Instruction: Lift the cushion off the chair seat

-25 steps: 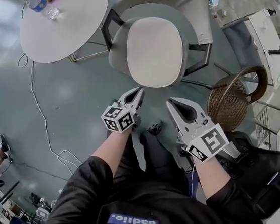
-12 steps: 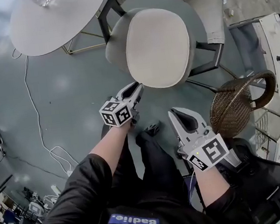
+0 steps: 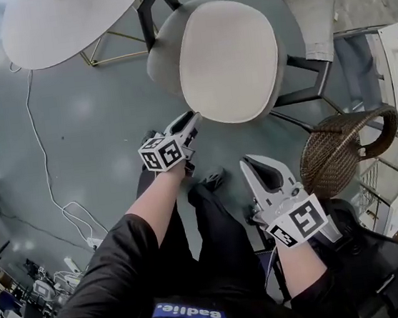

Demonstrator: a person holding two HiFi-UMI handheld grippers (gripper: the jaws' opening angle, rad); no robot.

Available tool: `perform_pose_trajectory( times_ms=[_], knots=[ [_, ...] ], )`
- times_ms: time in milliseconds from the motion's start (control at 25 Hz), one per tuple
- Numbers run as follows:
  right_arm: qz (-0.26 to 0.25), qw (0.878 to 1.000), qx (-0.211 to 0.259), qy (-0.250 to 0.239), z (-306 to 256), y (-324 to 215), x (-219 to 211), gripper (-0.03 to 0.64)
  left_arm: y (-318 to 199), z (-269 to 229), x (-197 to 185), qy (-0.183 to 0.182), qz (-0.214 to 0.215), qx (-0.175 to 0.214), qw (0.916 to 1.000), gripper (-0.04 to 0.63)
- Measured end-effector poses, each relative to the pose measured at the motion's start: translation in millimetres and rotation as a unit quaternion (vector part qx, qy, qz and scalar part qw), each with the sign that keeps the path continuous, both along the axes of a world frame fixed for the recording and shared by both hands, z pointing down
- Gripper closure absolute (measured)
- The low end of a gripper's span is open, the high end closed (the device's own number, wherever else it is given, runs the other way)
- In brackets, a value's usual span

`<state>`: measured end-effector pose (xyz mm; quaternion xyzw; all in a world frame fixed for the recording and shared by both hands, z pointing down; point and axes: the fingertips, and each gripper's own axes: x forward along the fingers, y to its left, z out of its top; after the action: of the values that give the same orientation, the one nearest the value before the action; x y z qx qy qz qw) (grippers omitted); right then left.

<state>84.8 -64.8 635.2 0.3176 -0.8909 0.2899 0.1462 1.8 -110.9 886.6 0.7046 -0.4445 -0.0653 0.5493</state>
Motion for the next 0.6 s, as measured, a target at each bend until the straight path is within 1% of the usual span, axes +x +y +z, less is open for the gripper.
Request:
perform_pose_trajectory(
  times_ms=[120, 240, 360, 600],
  knots=[
    [-0.001, 1.000, -0.009, 0.012, 12.3, 6.6, 2.8, 0.588, -5.7, 2.5, 6.4, 0.017, 0.003, 0.009, 0.9998, 0.465],
    [0.000, 1.000, -0.018, 0.012, 22.7, 13.2, 4.9, 0.588, -10.7, 3.0, 8.9, 0.029, 0.002, 0.017, 0.9994, 0.466],
    [0.003, 1.000, -0.024, 0.009, 30.2, 17.6, 6.1, 0.588, -12.9, 3.5, 10.9, 0.035, 0.000, 0.021, 0.9992, 0.468],
    [0.009, 1.000, -0.024, 0.009, 31.2, 21.6, 10.9, 0.588, -16.0, 2.9, 14.5, 0.047, 0.000, 0.021, 0.9987, 0.492]
  ],
)
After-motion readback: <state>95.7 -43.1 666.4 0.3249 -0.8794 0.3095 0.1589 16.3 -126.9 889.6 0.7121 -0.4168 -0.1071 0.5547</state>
